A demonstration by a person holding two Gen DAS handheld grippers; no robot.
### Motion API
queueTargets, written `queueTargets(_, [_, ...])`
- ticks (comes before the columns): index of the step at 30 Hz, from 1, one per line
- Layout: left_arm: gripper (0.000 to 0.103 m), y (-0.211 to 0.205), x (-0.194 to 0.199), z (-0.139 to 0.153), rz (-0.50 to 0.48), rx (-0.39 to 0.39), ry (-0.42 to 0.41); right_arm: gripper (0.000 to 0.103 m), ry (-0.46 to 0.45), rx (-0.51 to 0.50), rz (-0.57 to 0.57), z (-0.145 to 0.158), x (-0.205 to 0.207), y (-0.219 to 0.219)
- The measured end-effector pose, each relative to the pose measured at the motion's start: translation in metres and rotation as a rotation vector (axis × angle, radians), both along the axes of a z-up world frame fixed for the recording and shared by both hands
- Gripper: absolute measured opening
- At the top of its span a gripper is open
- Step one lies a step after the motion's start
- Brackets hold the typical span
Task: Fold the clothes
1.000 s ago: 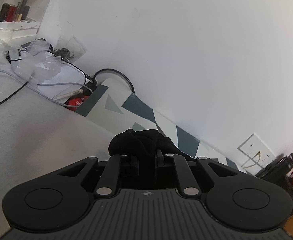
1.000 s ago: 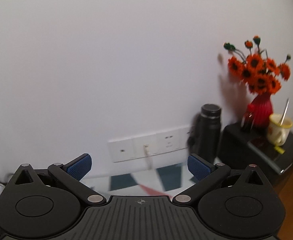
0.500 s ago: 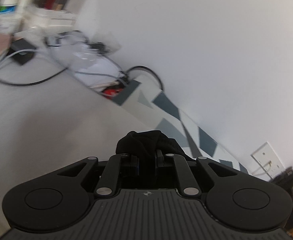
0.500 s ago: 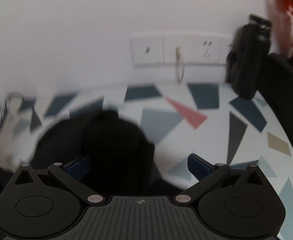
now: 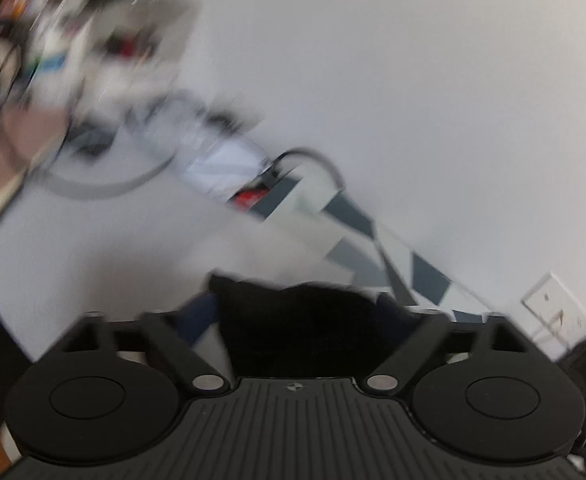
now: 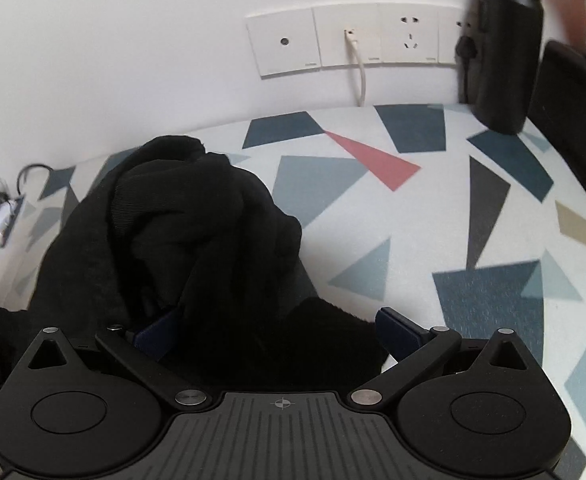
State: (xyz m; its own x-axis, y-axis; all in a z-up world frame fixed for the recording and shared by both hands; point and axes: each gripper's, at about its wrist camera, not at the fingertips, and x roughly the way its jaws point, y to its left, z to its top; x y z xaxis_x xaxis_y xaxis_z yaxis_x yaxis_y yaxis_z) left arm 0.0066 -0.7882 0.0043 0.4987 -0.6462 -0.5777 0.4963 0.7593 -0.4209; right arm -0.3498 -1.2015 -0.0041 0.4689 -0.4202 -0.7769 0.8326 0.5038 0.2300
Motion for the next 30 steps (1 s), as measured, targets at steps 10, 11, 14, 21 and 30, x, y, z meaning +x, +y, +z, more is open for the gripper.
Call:
queueTargets(10, [0.096,-0.107,-0.084,0.021,-0.492,0.082,-0.185,0.102,-0.068,0.003,-0.069,-0.014,-0.045,0.012])
queueTargets(11, [0.096,-0.117,-0.095,0.014,-0.546,0.100,-0.190,0.102,-0.056,-0.005,-0.077,-0.014,-0.048,0.015])
queueTargets(14, [0.096,-0.144,-0.129,-0.005,-0.702,0.154,-0.211,0.102,-0.056,-0.002,-0.089,-0.018,-0.060,0.018])
queueTargets(21, [0.098,-0.164,-0.174,-0.031,-0.941,0.279,-0.349,0.102,-0.056,0.050,-0.167,-0.035,-0.083,0.017])
queueTargets(30, [0.044,-0.165,-0.179,-0.040,-0.942,0.383,-0.469,0.102,-0.043,0.047,-0.147,-0.034,-0.076,0.018])
